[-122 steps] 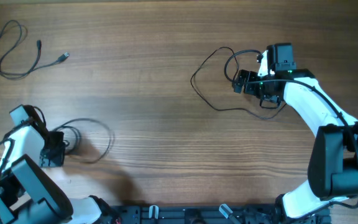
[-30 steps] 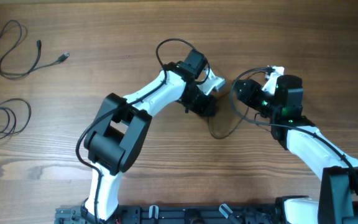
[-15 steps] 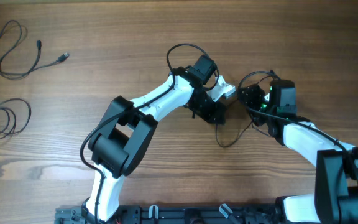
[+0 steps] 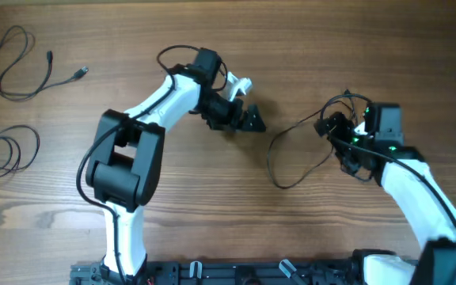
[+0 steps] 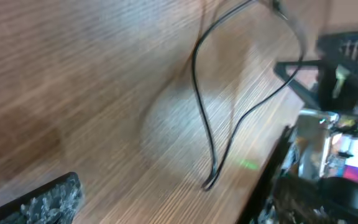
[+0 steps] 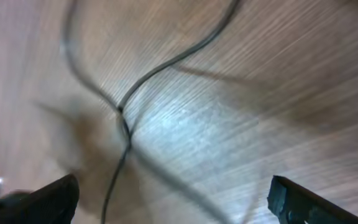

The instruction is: Untangle cables

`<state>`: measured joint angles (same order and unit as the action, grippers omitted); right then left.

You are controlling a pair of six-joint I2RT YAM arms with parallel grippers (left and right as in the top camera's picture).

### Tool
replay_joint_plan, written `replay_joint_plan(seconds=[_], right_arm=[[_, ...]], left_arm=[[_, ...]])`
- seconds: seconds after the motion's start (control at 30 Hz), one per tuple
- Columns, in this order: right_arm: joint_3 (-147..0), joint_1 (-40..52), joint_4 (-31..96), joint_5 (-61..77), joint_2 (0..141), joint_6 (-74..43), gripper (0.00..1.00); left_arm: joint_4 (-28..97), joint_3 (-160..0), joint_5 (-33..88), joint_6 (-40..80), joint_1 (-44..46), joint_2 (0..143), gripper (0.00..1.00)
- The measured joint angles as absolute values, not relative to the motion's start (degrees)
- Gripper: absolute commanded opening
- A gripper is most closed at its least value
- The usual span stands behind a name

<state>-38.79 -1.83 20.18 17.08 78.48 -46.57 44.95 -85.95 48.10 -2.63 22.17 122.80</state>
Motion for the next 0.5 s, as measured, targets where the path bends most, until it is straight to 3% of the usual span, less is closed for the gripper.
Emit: replay_joint_plan(seconds=[0.1,0.2,0.33,0.5], right_arm=[[-50.06,-1.83,34.96,9.93,75.42,-39.40,1.00],[-57.76,-3.11,45.50,-0.23,75.00,-37.80,1.00],[-59.46,-11.64,47.88,-1.72,71.96,-38.48,1.00],[-59.51,-24.21,50.87,-0.25,64.90,-35.03,1.00]], left_arm=[[40.80,-85.97,50.13,1.61,22.26,122.80,1.00],[40.88,-88.73,42.96,9.08,23.94,122.80,1.00],[37.28,-93.62,24.75,12.78,31.27,122.69,1.00],[30.59,-93.84,14.79,13.08,42.87,122.69,1.00]])
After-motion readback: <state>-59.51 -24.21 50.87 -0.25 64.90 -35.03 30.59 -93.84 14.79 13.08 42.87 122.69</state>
